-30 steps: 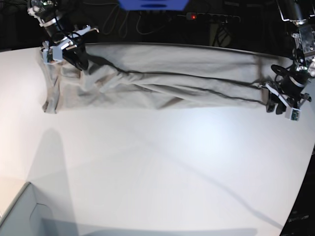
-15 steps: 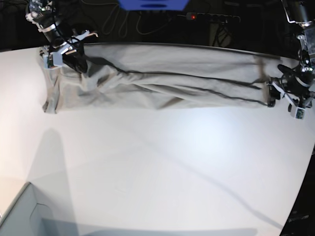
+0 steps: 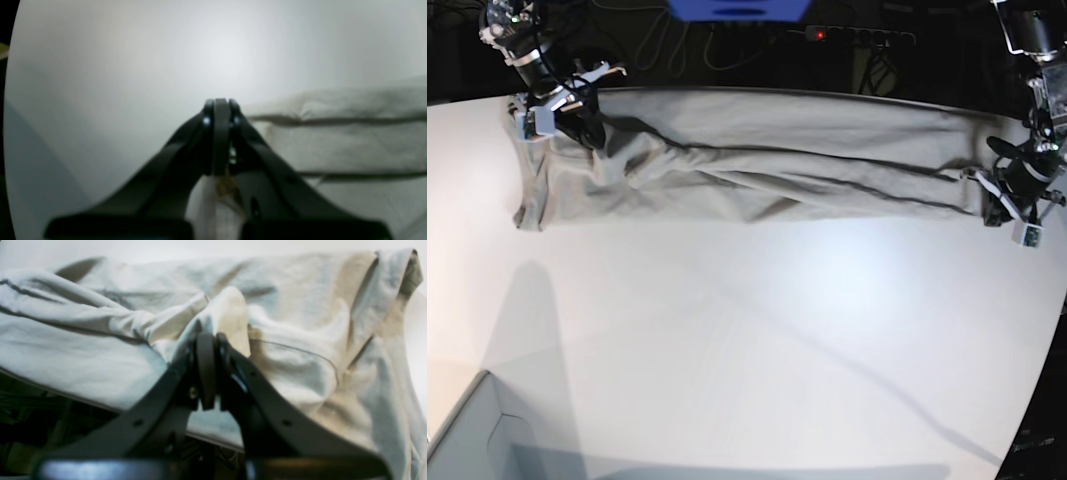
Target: Layout the t-shirt on the table in an organized manner, then fold the t-shirt properly
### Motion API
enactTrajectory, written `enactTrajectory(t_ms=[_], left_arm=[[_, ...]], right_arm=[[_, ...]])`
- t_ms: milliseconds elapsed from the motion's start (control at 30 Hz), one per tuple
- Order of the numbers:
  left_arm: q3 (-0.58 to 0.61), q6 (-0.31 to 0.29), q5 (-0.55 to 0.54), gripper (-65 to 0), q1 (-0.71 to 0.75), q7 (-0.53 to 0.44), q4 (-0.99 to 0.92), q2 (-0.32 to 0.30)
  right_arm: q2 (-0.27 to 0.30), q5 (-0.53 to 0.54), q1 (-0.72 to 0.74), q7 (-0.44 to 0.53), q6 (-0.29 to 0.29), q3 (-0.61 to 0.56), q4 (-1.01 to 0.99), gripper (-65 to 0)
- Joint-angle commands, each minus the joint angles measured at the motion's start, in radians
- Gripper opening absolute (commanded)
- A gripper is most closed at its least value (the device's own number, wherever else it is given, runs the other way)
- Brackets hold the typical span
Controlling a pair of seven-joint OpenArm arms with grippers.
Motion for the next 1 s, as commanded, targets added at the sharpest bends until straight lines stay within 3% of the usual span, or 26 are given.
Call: enactTrajectory(t_ms=[0,333,400,500,567,633,767,967], left_arm=[[-0.005,-0.002,-0.014,-64.0,-0.008,-0.021,0.018,-0.02],[-0.014,-0.002,-0.012,-62.8,0.018,-0.019,0.115,-0.018],[-0.014,-0.002,-0.012,-54.2,0.016,-0.016,0.115,-0.018],[-0.014,-0.002,-0.017,-34.4,0.02,0.039,0.112,-0.023],[-0.014,-0.002,-0.018,-25.6,0.02,0.051,0.109,-0.025],[-0.014,-0.002,-0.015,-25.3,0.016,0.05,0.093,-0.025],[-0.005,-0.006,-0.021,-31.3,-0.007,0.05,0.035,-0.037],[-0.007,-0.107,-0.012,-32.1,-0.037,0.056,-0.022,-0.035]], right_arm=[[0.006,0.017,-0.004,0.022,0.015,0.004,0.016,-65.0],[0.006,0.017,-0.004,0.022,0.015,0.004,0.016,-65.0],[0.006,0.017,-0.004,0.022,0.015,0.004,0.016,-65.0],[0.006,0.017,-0.004,0.022,0.015,0.004,0.016,-65.0],[0.006,0.017,-0.004,0.022,0.015,0.004,0.016,-65.0],[0.006,0.017,-0.004,0.022,0.015,0.004,0.016,-65.0],[0.003,0.017,-0.004,0.022,0.015,0.004,0.016,-65.0],[0.005,0.017,-0.004,0.019,0.015,0.004,0.016,-65.0]])
